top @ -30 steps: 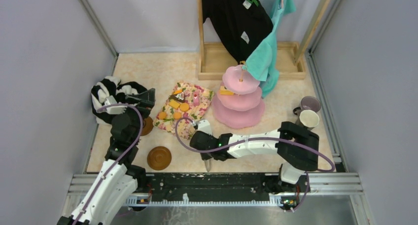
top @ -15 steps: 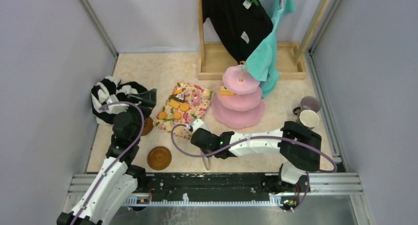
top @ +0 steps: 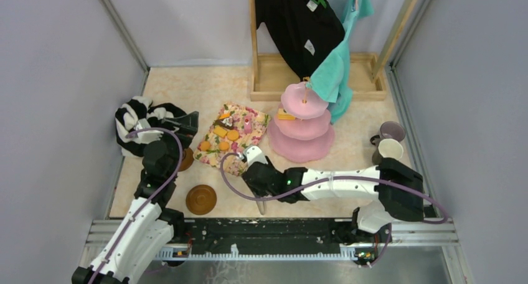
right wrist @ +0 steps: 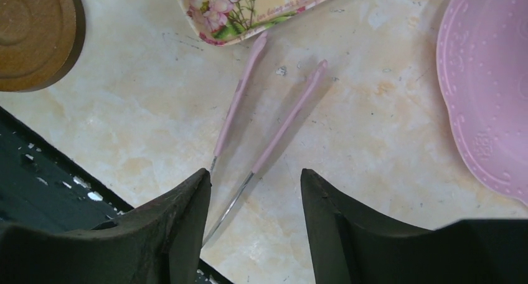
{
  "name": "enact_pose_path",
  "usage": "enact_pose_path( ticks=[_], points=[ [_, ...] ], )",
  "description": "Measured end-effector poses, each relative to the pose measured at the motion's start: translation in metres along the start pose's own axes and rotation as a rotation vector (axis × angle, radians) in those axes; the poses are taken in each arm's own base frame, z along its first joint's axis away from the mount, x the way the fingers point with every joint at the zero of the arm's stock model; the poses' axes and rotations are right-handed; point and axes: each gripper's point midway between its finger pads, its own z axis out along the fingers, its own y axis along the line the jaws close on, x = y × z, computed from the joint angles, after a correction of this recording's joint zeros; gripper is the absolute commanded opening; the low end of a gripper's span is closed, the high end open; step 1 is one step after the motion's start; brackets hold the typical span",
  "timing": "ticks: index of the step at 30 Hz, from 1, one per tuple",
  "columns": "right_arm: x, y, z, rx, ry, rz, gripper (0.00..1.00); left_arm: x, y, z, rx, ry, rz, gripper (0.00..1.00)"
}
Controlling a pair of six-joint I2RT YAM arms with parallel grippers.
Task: Serve the afternoon tea
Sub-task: Adjust the clamp at the center of the board.
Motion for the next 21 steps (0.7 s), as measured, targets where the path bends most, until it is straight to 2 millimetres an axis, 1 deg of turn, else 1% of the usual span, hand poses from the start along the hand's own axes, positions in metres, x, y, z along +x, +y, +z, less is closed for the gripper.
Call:
enact_pose_path(
  ticks=[2, 4, 7, 8, 10, 13, 15, 16, 18, 20, 21],
  points=[
    [0.000, -0.001, -0.001, 0.023, -0.012, 0.011, 0.56, -0.001, -0.002, -0.001, 0.006, -0.004, -0.002, 0.99],
    [0.006, -0.003, -0.001, 0.059, -0.023, 0.007, 0.56, -0.004, -0.004, -0.003, 0.015, -0.010, -0.002, 0.99],
    [0.014, -0.005, -0.004, 0.128, -0.063, -0.054, 0.57, -0.006, -0.007, -0.005, 0.028, -0.018, 0.012, 0.99],
    [0.013, -0.004, -0.005, 0.146, -0.084, -0.073, 0.56, -0.007, -0.007, -0.005, 0.031, -0.018, 0.019, 0.99],
    [0.004, -0.002, -0.009, 0.190, -0.152, -0.100, 0.52, -0.007, -0.007, -0.006, 0.036, -0.018, 0.037, 0.99],
    [-0.010, -0.001, -0.010, 0.222, -0.258, -0.060, 0.50, -0.007, -0.008, -0.007, 0.043, -0.017, 0.062, 0.99],
    [-0.012, -0.005, -0.010, 0.228, -0.307, -0.018, 0.49, -0.008, -0.009, -0.007, 0.049, -0.018, 0.074, 0.99],
    [-0.012, -0.008, -0.011, 0.231, -0.327, 0.003, 0.50, -0.008, -0.010, -0.008, 0.053, -0.019, 0.080, 0.99],
    [-0.011, -0.013, -0.015, 0.231, -0.356, 0.037, 0.54, -0.010, -0.012, -0.010, 0.063, -0.021, 0.089, 0.99],
    [-0.014, -0.013, -0.017, 0.218, -0.373, 0.063, 0.55, -0.011, -0.013, -0.011, 0.071, -0.023, 0.096, 0.99],
    [-0.016, -0.012, -0.019, 0.208, -0.380, 0.070, 0.57, -0.011, -0.014, -0.011, 0.075, -0.024, 0.099, 0.99]
  ],
)
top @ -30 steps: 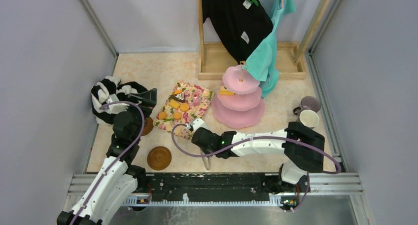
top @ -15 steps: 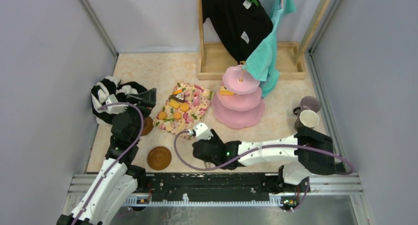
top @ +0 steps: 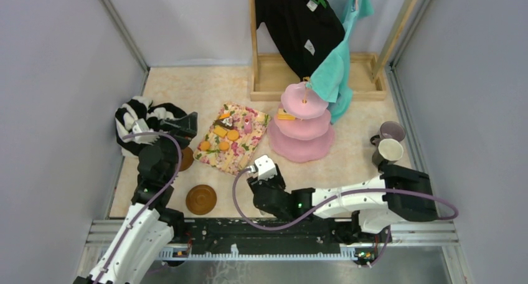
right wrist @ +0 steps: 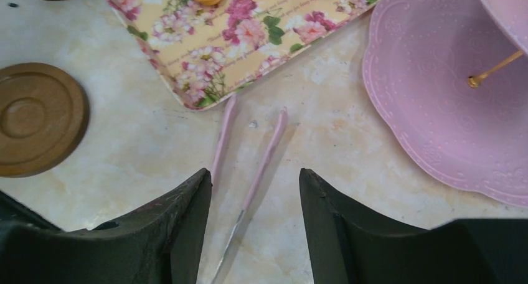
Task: Serve the afternoon tea
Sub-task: Adjust the clamp at the center of the board, then pick up the clamp from the center of the board.
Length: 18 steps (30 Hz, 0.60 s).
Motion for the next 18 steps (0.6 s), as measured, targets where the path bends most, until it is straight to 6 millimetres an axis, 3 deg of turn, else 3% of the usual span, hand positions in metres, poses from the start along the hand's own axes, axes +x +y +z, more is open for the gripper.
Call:
enact_pose_path(
  ticks=[4, 11, 14, 18],
  points=[
    [-0.007, 0.010, -0.005, -0.081, -0.027, 0.057, 0.58, -0.001, -0.001, -0.002, 0.004, -0.003, 0.009, 0.99],
    [0.016, 0.014, -0.011, -0.123, 0.006, 0.053, 0.67, -0.004, -0.002, -0.006, 0.010, -0.009, 0.017, 0.99],
    [0.041, 0.026, -0.012, -0.113, 0.029, -0.027, 0.72, -0.008, -0.004, -0.008, 0.017, -0.021, 0.014, 0.99],
    [0.074, 0.034, -0.012, -0.093, 0.068, -0.148, 0.72, -0.011, -0.003, -0.011, 0.021, -0.039, 0.009, 0.99]
  ],
)
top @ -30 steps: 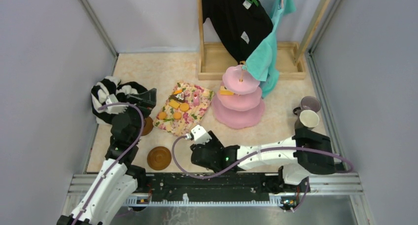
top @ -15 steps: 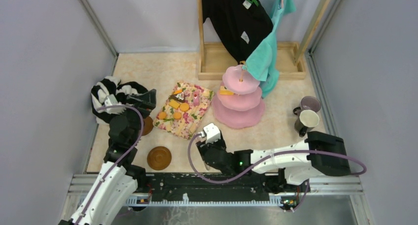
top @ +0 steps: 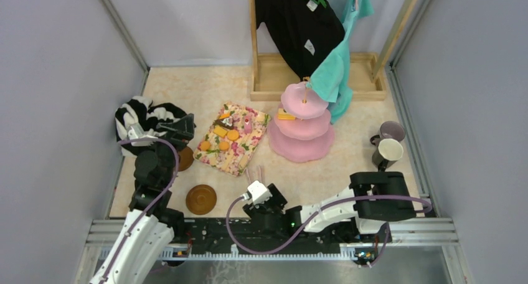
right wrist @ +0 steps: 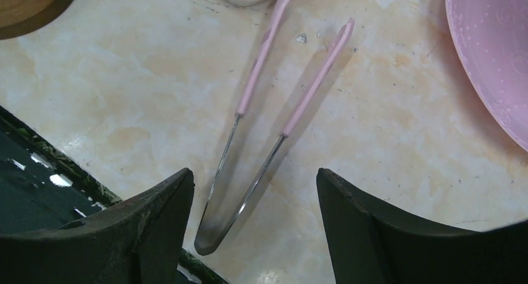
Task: Serve the afternoon tea
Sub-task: Pick up the clamp from the center of the board.
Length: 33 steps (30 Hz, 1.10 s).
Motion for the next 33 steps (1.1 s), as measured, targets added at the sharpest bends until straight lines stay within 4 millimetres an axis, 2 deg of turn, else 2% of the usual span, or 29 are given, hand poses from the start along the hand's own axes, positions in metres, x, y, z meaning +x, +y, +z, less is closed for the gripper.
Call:
enact_pose_path(
  ticks=[3, 11, 16, 21, 24, 28, 30, 33],
  points=[
    [0.005, 0.000, 0.001, 0.014, 0.004, -0.007, 0.72, 0.002, 0.002, 0.001, -0.010, 0.005, 0.004, 0.99],
    [0.000, 0.007, 0.004, 0.011, 0.002, 0.033, 0.71, 0.009, 0.009, 0.004, -0.033, 0.026, 0.012, 0.99],
    [0.001, 0.002, 0.014, 0.011, 0.012, 0.093, 0.67, 0.008, 0.008, 0.004, -0.032, 0.025, 0.012, 0.99],
    [0.014, -0.007, 0.020, 0.006, 0.040, 0.111, 0.64, 0.010, 0.009, 0.006, -0.033, 0.026, 0.012, 0.99],
    [0.014, -0.003, 0.021, -0.018, 0.043, 0.126, 0.63, 0.012, 0.010, 0.009, -0.037, 0.031, 0.012, 0.99],
    [0.011, 0.005, 0.021, -0.054, 0.040, 0.144, 0.65, 0.016, 0.012, 0.011, -0.040, 0.039, 0.005, 0.99],
    [0.014, 0.006, 0.023, -0.059, 0.051, 0.141, 0.70, 0.018, 0.013, 0.011, -0.040, 0.042, 0.004, 0.99],
    [0.019, 0.006, 0.025, -0.051, 0.064, 0.141, 0.70, 0.021, 0.016, 0.012, -0.046, 0.047, 0.003, 0.99]
  ],
)
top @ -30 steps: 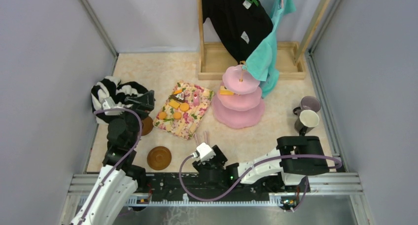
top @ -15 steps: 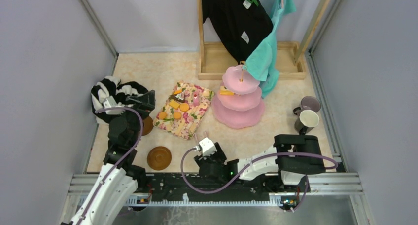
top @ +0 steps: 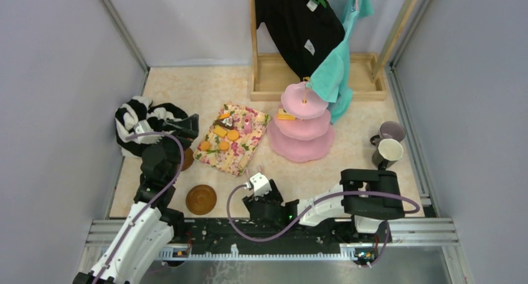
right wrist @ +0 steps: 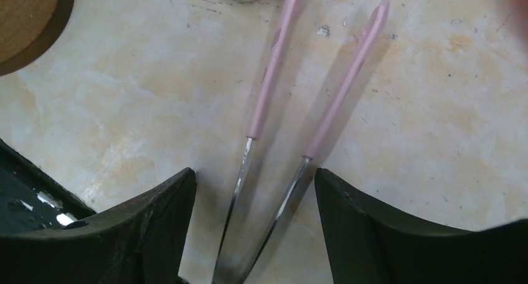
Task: Serve the afternoon tea
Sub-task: Pick up the clamp from the center of the board.
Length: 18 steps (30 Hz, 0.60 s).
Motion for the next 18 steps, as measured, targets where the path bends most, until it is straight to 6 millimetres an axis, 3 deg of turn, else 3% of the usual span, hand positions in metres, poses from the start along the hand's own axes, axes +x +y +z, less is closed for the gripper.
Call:
enact_pose_path(
  ticks=[5, 7, 10, 14, 18],
  points=[
    [-0.004, 0.005, 0.008, 0.012, -0.002, 0.028, 0.62, 0.002, 0.001, 0.002, 0.002, 0.000, -0.004, 0.99],
    [-0.004, 0.004, 0.009, 0.016, -0.003, 0.032, 0.50, 0.003, 0.002, 0.002, 0.001, 0.001, -0.004, 0.99],
    [-0.006, 0.002, 0.010, 0.028, 0.001, 0.039, 0.43, 0.004, 0.002, 0.003, 0.000, 0.003, -0.003, 0.99],
    [-0.006, -0.003, 0.012, 0.050, 0.003, 0.052, 0.24, 0.003, 0.001, 0.003, 0.003, 0.001, -0.004, 0.99],
    [-0.005, -0.007, 0.011, 0.067, 0.010, 0.067, 0.21, 0.004, 0.002, 0.003, 0.003, 0.001, -0.004, 0.99]
  ],
)
